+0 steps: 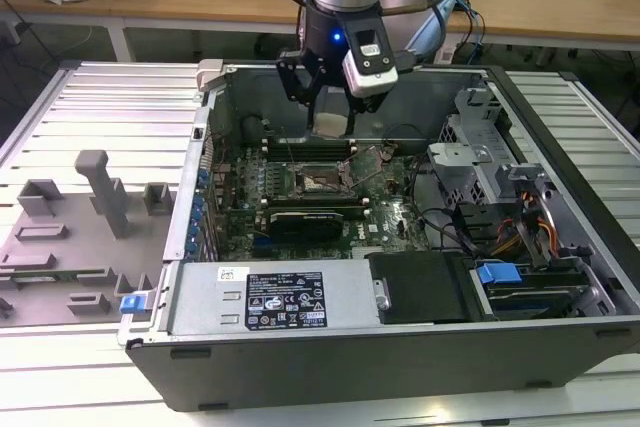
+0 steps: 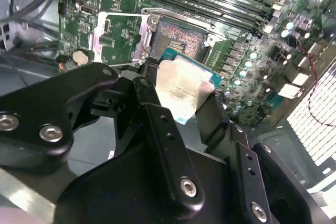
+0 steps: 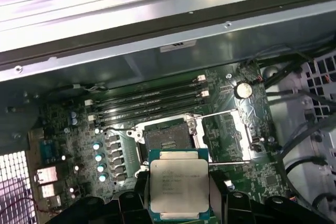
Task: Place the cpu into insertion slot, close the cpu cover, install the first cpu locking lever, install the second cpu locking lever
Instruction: 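Place the cpu into insertion slot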
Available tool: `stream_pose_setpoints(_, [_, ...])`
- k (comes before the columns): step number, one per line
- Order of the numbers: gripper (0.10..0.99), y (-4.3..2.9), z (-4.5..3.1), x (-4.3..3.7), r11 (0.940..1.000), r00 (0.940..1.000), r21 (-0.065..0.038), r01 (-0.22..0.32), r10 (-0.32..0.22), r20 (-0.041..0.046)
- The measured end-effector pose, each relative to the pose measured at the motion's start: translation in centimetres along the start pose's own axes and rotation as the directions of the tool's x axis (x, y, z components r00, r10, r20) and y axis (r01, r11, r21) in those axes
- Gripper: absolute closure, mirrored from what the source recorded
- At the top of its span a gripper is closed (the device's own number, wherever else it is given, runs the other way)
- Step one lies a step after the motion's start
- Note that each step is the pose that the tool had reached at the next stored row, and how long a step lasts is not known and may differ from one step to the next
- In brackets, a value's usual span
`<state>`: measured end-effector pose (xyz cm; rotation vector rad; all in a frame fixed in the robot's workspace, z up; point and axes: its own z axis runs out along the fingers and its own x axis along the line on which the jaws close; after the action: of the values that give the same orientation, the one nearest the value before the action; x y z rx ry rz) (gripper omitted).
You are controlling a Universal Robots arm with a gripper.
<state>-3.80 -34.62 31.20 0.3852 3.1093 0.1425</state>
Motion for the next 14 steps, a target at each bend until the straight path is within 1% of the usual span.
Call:
stream_pose_setpoints(2, [0.545, 0.0, 0.03, 0.0, 0.9995, 0.9995, 0.0, -0.032, 0.032, 0.0029])
stream_pose_setpoints(4, [0.545, 0.0, 0.06, 0.0, 0.9977, 0.9977, -0.001, -0.067, 0.067, 0.0061])
stream_pose_setpoints(7, [0.545, -0.01, 0.07, 0.0, 0.9936, 0.9935, -0.001, -0.113, 0.113, 0.0103])
stream_pose_setpoints(8, [0.545, -0.01, 0.09, 0.0, 0.991, 0.9909, -0.002, -0.134, 0.134, 0.0122])
stream_pose_setpoints(11, [0.545, -0.01, 0.12, 0.0, 0.9804, 0.9802, -0.003, -0.197, 0.197, 0.0178])
stream_pose_setpoints(13, [0.545, -0.01, 0.15, 0.0, 0.968, 0.9678, -0.005, -0.251, 0.251, 0.0227])
stream_pose_setpoints(14, [0.545, -0.01, 0.16, 0.0, 0.9605, 0.9602, -0.005, -0.278, 0.278, 0.0251])
